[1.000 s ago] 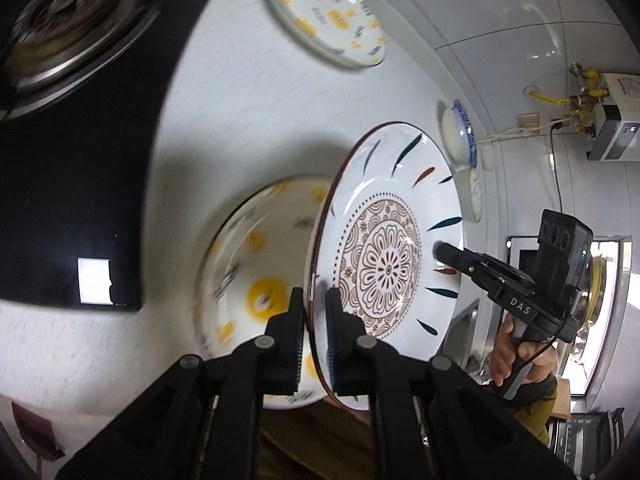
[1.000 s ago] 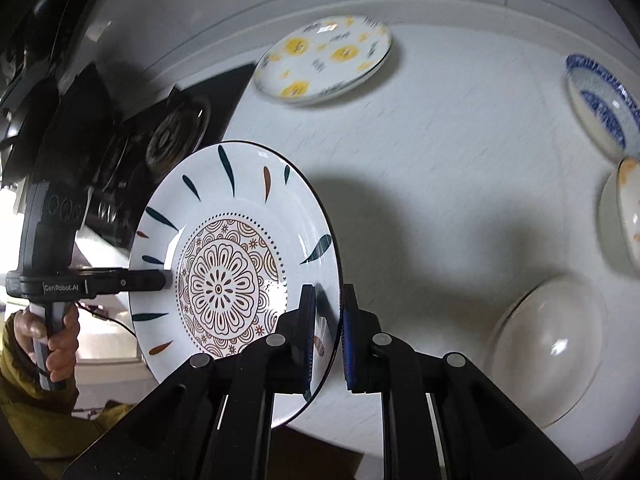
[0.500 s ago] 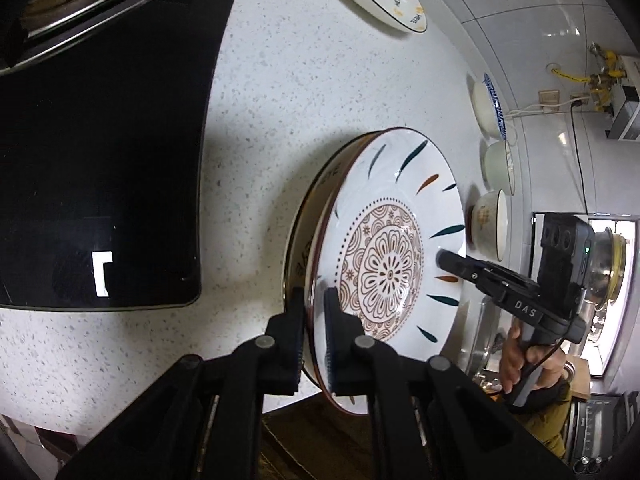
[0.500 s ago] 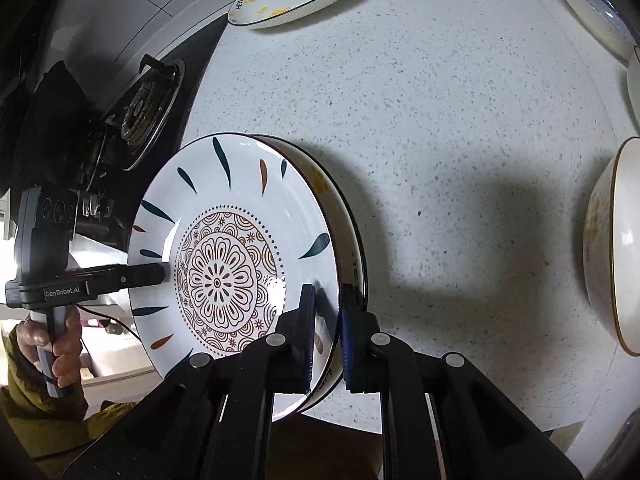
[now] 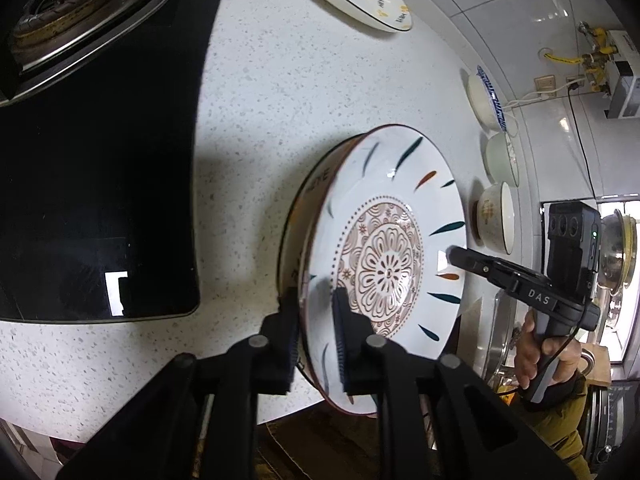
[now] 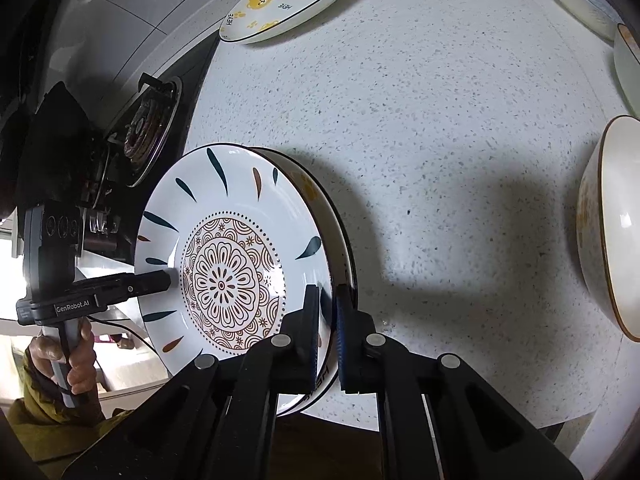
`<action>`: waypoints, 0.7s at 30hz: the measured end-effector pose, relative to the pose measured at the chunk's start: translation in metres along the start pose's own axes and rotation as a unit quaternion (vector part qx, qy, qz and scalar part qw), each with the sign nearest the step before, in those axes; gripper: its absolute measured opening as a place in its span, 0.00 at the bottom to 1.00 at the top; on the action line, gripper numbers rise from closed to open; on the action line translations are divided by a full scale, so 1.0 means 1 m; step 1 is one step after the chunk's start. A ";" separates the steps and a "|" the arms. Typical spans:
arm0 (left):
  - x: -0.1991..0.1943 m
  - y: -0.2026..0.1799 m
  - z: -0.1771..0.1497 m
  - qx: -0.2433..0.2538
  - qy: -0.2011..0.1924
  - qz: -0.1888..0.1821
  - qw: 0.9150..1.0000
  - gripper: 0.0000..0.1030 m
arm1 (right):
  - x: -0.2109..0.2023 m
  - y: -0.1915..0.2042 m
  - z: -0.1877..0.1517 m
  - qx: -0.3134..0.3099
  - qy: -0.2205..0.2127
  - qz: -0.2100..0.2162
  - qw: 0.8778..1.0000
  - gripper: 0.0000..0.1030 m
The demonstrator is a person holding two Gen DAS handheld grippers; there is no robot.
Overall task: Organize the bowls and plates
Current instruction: 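Lift the mandala plate and carry it onto the large bear plate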
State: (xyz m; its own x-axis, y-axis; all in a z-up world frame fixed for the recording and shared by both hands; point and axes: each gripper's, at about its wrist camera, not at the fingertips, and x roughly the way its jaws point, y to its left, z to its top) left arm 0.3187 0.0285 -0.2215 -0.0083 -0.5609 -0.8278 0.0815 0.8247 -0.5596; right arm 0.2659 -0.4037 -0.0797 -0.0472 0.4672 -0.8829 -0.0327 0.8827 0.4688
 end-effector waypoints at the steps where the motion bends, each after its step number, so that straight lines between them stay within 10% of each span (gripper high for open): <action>1: 0.000 -0.003 0.000 0.003 -0.001 0.004 1.000 0.20 | -0.001 0.000 0.000 0.000 -0.001 -0.001 1.000 0.07; 21: -0.001 -0.019 0.000 0.005 -0.029 0.021 0.999 0.30 | -0.012 -0.006 -0.009 0.001 -0.025 0.019 0.999 0.05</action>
State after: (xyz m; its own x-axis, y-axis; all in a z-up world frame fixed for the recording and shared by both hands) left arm 0.3169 0.0130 -0.2102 0.0529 -0.5293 -0.8468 0.0897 0.8471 -0.5239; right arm 0.2578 -0.4149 -0.0719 0.0023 0.5022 -0.8647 -0.0303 0.8644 0.5019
